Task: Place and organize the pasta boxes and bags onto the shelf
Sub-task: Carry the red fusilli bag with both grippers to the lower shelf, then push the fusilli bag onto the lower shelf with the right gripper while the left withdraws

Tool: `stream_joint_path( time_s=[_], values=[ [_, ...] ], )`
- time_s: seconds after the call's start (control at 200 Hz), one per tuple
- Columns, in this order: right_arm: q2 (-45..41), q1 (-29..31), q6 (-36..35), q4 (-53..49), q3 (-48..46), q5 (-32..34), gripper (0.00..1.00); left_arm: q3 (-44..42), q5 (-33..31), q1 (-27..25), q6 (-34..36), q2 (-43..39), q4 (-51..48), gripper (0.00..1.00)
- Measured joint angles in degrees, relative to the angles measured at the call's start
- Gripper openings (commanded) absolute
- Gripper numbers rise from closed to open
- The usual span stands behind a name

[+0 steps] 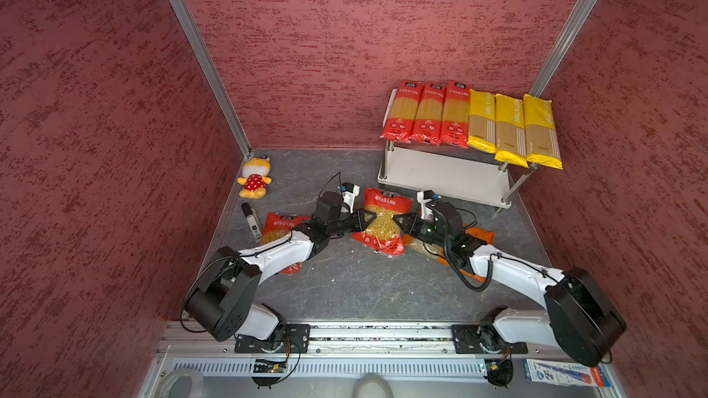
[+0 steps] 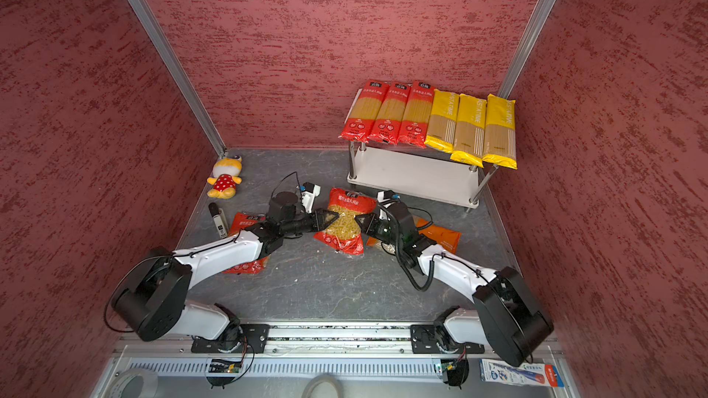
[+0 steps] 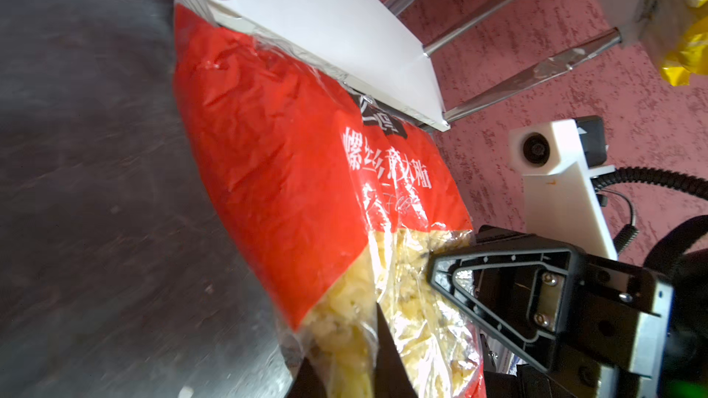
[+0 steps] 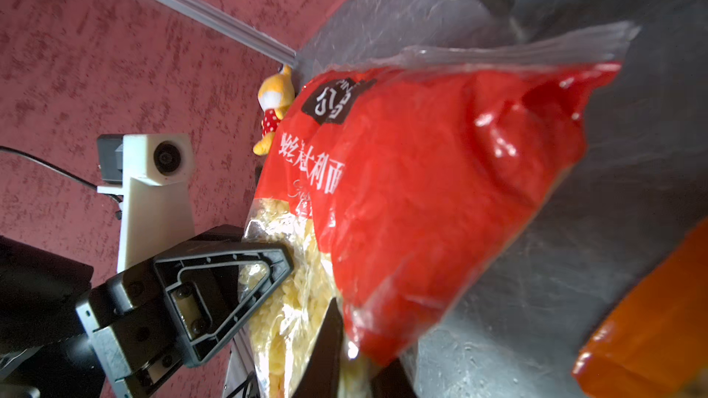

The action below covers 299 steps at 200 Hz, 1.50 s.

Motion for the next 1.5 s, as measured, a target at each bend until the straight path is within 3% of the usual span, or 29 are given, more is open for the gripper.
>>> stream_joint_path(
  time_s=[0.326, 0.526, 0.701, 0.837, 0.972, 1.097, 1.278, 1.498],
  values=[
    [-2.08, -13.73, -4.87, 5.14, -3.10, -1.09, 0.00, 16.63, 2.12, -3.32, 0.09, 18.84, 8.59, 0.04],
    [5.18, -20.33, -5.90, 10.75, -0.22, -2.36, 0.00, 27.93, 0.20, -4.22, 0.00, 28.06, 9.16, 0.06],
    [16.39, -22.73, -5.18, 16.11, 7.63, -1.07, 0.00, 38.82, -4.68, -3.65, 1.16, 35.45, 5.95, 0.15],
    [24.26, -23.52, -3.61, 19.67, 13.31, -0.63, 0.00, 43.52, -8.48, -2.80, 3.37, 38.27, 3.72, 0.35],
    [30.95, -24.76, -3.37, 20.04, 18.73, -0.52, 0.00, 44.89, -9.14, -2.32, 5.03, 39.01, 2.32, 0.51],
    [33.64, -26.10, -3.43, 19.65, 21.18, -0.96, 0.00, 43.65, -9.14, -2.01, 6.19, 38.34, 2.21, 0.52],
    [34.60, -27.47, -2.29, 19.23, 22.69, -1.57, 0.00, 35.54, -9.51, -0.24, 6.01, 32.30, 2.89, 0.53],
    [36.46, -27.76, 4.46, 20.81, 22.75, 0.59, 0.00, 24.76, -9.86, 0.63, 4.52, 23.15, 5.64, 0.53]
  ],
)
